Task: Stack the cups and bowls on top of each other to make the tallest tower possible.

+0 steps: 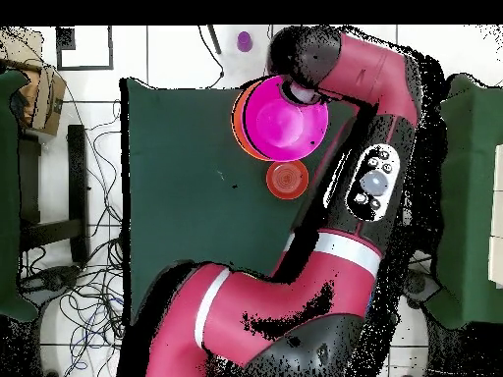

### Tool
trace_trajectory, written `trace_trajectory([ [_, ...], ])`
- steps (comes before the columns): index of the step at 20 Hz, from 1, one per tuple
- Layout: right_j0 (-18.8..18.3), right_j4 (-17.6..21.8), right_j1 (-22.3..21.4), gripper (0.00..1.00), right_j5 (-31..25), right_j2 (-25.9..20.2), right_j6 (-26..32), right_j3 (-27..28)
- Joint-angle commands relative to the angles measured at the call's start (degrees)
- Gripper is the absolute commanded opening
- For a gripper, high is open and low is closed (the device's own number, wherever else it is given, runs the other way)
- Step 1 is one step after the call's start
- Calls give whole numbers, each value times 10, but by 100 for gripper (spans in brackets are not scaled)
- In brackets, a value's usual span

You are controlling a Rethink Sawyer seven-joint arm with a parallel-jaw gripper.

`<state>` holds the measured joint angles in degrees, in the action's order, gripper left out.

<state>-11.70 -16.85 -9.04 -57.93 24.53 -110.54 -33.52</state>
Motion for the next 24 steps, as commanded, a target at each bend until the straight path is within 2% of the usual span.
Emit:
trace_trajectory([
  [1, -32, 54, -45, 100, -54, -112, 288, -65],
  [6, -43, 49, -48, 100, -46, -119, 283, -71],
  [11, -39, 61, -42, 100, -56, -102, 265, -56],
  [15, -29, 71, -28, 100, -66, -71, 205, -35],
  [20, -9, 75, -10, 100, -57, -7, 46, -26],
  [22, -6, 67, -9, 100, -51, 1, 14, -31],
  [24, -4, 60, -6, 100, -42, 2, 8, -35],
])
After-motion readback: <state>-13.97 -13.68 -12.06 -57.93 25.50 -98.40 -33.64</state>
